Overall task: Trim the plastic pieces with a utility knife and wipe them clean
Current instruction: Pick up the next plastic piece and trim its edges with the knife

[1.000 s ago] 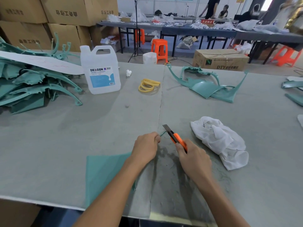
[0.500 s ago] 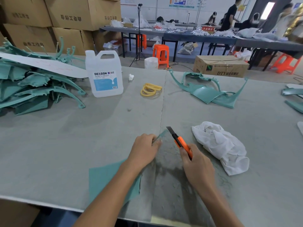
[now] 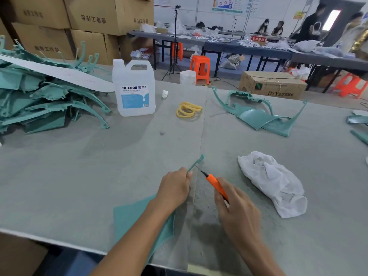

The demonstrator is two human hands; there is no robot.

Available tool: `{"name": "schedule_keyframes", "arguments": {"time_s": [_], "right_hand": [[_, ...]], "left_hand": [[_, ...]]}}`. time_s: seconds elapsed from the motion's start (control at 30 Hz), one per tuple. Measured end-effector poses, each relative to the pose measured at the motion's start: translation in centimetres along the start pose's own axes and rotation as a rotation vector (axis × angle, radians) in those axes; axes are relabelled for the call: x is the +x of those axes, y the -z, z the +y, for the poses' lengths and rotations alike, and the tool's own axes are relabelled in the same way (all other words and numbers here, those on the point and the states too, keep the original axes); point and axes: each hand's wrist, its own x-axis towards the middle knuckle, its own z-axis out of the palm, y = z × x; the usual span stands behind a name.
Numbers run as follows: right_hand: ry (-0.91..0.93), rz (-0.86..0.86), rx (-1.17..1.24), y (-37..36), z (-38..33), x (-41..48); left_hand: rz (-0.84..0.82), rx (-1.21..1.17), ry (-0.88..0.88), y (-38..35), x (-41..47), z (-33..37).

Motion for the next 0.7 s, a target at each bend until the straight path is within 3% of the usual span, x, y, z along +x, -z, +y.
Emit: {"name": "schedule_keyframes", "arguments": {"time_s": [0.4,0.53,0.7], "right_hand": [[0.058,0.0,-0.111,0.0,0.9,1.6],[-0.004,0.024,-0.106,0.2,0.7,1.4],[-0.319,0.048,0.319,0.5,0.1,1.3]], "left_hand": [[-0.013,-0.01,0.027,0.1,0.2,0.2],[-0.007,-0.027,0.021,0.0,0.1,0.1],[-0.005,-0.152,0.083,1.1,0.1,0.1]]}}
